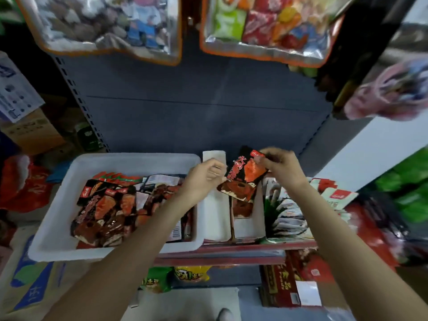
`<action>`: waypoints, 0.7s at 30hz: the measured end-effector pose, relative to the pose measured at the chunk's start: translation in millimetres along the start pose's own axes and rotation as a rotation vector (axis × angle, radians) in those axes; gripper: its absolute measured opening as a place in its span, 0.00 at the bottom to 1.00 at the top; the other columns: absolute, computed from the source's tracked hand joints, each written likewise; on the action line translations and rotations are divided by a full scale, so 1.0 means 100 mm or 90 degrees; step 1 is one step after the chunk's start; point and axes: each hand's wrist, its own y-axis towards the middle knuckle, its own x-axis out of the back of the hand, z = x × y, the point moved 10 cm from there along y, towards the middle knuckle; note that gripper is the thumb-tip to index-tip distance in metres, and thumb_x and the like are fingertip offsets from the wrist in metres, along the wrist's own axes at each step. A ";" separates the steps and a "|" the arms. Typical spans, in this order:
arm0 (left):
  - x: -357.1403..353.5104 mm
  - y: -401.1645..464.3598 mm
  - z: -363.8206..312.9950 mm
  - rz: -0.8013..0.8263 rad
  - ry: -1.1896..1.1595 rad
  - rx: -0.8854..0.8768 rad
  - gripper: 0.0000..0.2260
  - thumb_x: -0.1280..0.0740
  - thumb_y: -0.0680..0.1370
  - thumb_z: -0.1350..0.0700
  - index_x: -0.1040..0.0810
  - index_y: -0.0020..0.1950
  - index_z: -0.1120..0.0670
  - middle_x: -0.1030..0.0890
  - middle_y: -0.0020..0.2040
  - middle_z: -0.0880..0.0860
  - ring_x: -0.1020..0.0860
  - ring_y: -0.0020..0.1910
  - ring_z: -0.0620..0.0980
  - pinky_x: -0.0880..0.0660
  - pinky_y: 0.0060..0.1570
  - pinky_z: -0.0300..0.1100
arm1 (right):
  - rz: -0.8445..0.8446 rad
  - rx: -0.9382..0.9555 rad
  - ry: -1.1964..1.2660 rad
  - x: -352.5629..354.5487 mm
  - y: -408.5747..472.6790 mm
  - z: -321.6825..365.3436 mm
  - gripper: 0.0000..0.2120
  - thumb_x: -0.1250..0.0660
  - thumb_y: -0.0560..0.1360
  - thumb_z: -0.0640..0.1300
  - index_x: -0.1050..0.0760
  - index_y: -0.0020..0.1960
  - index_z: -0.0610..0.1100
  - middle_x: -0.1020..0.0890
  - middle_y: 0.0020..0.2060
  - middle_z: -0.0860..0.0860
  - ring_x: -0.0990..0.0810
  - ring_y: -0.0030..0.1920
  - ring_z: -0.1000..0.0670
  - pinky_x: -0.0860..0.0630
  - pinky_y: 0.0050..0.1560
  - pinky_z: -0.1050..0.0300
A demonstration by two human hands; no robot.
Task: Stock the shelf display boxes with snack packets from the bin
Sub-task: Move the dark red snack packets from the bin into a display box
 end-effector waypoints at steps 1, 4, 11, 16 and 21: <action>-0.09 0.06 -0.08 0.002 -0.003 -0.011 0.12 0.30 0.74 0.62 0.24 0.57 0.53 0.21 0.51 0.54 0.21 0.49 0.50 0.26 0.52 0.38 | 0.001 0.023 -0.033 0.08 0.02 0.00 0.07 0.31 0.74 0.36 0.21 0.39 0.46 0.19 0.34 0.54 0.21 0.35 0.58 0.23 0.42 0.59; -0.32 0.19 -0.28 0.017 0.038 -0.028 0.16 0.30 0.75 0.59 0.26 0.62 0.51 0.22 0.48 0.49 0.23 0.41 0.44 0.27 0.48 0.36 | 0.037 0.078 -0.137 0.17 0.06 -0.02 0.04 0.30 0.73 0.38 0.20 0.40 0.45 0.20 0.33 0.58 0.23 0.34 0.62 0.29 0.41 0.69; -0.35 0.32 -0.34 -0.099 0.118 -0.059 0.02 0.31 0.76 0.60 0.23 0.47 0.57 0.21 0.39 0.50 0.21 0.36 0.47 0.25 0.35 0.33 | 0.039 0.083 -0.090 0.26 0.16 -0.21 0.04 0.28 0.71 0.38 0.18 0.43 0.46 0.17 0.37 0.54 0.19 0.40 0.54 0.23 0.47 0.59; -0.35 0.30 -0.24 -0.117 0.103 -0.045 0.02 0.31 0.76 0.61 0.23 0.46 0.59 0.20 0.39 0.52 0.20 0.35 0.46 0.22 0.39 0.41 | 0.073 0.052 -0.099 0.24 0.24 -0.31 0.08 0.29 0.71 0.35 0.19 0.45 0.46 0.17 0.40 0.53 0.19 0.43 0.54 0.25 0.47 0.64; -0.47 0.32 -0.05 -0.036 0.180 0.007 0.04 0.31 0.76 0.60 0.26 0.45 0.56 0.20 0.44 0.52 0.22 0.39 0.46 0.29 0.37 0.31 | 0.137 0.063 -0.328 0.08 0.26 -0.39 0.05 0.29 0.72 0.38 0.19 0.48 0.41 0.19 0.41 0.51 0.23 0.40 0.57 0.33 0.38 0.80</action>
